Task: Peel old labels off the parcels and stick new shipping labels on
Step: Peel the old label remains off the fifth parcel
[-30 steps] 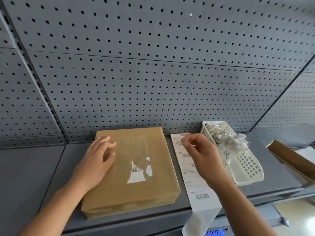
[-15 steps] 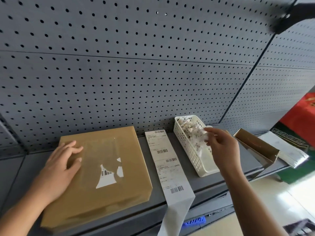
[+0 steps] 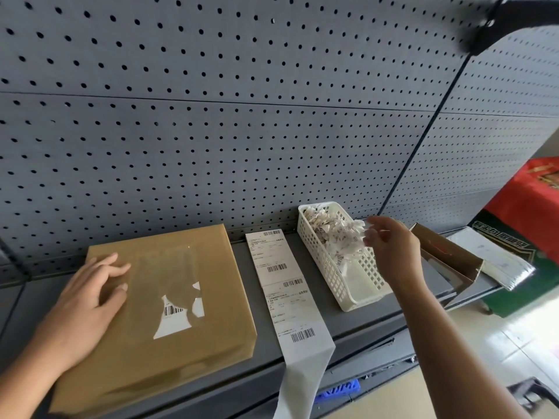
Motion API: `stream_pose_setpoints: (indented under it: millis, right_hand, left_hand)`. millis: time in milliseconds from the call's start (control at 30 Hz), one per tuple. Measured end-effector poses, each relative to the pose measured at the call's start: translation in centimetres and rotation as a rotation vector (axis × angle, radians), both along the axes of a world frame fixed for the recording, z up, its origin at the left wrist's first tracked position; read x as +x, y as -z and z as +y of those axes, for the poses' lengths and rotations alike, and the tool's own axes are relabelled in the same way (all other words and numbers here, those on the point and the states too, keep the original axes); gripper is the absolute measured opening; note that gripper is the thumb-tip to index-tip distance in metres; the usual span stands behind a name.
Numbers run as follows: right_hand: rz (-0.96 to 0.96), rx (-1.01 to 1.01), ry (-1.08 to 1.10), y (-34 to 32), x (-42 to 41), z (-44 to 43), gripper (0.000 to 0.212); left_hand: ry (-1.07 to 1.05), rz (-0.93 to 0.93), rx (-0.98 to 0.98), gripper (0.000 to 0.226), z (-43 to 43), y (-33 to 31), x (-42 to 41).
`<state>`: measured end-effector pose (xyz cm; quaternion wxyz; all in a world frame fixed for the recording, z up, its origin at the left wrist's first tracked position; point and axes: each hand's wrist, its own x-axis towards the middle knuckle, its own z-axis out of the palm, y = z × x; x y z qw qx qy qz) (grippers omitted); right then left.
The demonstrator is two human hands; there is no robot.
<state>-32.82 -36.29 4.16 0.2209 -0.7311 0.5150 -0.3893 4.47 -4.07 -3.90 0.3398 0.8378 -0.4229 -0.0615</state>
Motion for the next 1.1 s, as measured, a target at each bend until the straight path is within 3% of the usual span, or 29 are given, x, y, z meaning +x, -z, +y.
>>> stream_pose_setpoints:
  millis: [167,567,733,1100]
  right_hand:
    - [0.087,-0.024,0.034,0.8,0.6,-1.2,0.009]
    - [0.252,0.012,0.031,3.2,1.1,-1.4,0.007]
    - [0.145,0.044,-0.008,2.3,1.2,-0.9,0.009]
    - [0.014,-0.095,-0.045,-0.9,2.1,0.6,0.016]
  left_hand:
    - [0.003,-0.002,0.0,0.033,-0.1,-0.2,-0.1]
    - [0.011,0.014,-0.005,0.03,0.0,0.1,0.0]
    - [0.006,0.02,0.005,0.028,-0.1,0.3,0.1]
    - [-0.006,0.019,0.045,0.034,-0.2,-0.3,-0.2]
